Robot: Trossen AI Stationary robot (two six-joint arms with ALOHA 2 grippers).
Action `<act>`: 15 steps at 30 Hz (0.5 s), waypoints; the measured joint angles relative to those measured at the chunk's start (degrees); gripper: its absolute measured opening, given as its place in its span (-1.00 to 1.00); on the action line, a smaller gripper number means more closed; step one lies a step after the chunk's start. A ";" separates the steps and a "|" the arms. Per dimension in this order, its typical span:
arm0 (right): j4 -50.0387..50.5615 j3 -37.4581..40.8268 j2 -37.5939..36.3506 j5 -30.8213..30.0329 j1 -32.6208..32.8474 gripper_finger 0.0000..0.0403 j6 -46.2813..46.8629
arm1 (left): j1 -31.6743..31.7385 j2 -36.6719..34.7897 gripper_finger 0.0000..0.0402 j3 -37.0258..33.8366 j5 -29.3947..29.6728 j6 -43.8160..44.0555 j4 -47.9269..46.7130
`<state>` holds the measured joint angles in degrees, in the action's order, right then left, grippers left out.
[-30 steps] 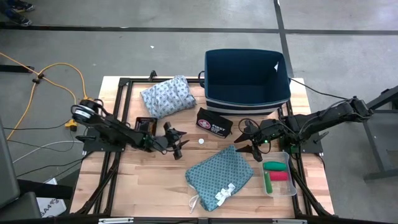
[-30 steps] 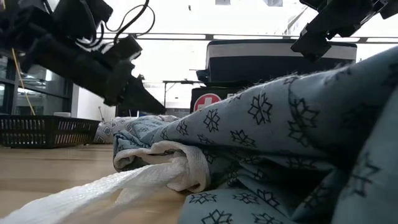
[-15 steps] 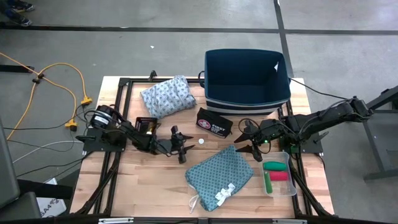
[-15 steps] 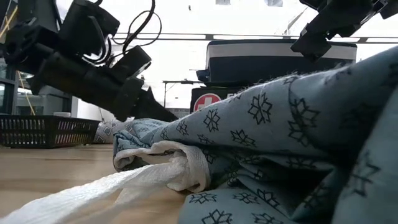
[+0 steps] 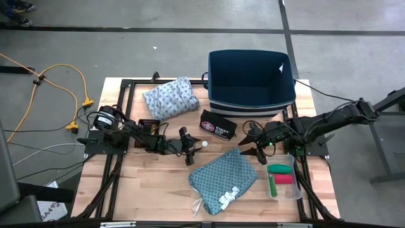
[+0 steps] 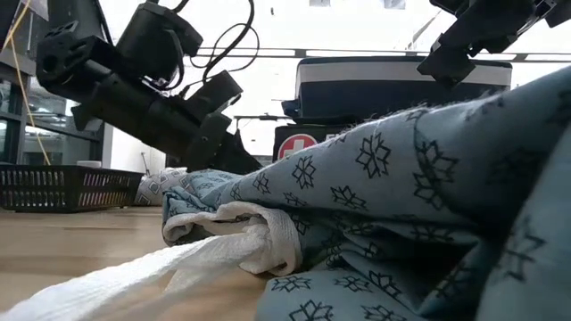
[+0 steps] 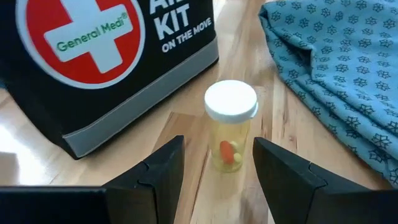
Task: Pick & place medical supplies in basket/bin
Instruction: Put the yellow pill bottle into the black bin
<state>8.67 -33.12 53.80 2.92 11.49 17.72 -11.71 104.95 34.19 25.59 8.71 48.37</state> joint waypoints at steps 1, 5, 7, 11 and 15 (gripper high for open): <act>0.00 0.00 0.00 0.00 0.02 -0.05 -0.02 | 0.15 0.00 -0.08 0.09 -0.37 -0.06 -0.14; 0.02 0.00 0.00 0.00 0.02 -0.05 0.00 | 0.47 0.00 -0.08 0.23 -0.60 -0.13 -0.41; 0.02 0.00 0.00 0.00 0.01 -0.05 -0.02 | 0.49 0.00 -0.08 0.23 -0.60 -0.13 -0.43; 0.02 0.00 0.00 0.00 0.02 -0.05 -0.01 | 0.47 0.00 -0.08 0.31 -0.60 -0.15 -0.47; 0.02 0.00 0.00 0.02 0.02 -0.05 0.00 | 0.47 0.00 -0.08 0.80 -1.39 -0.93 -0.60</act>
<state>8.69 -33.12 53.80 2.94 11.51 17.72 -11.25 104.95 34.99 24.21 7.79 47.77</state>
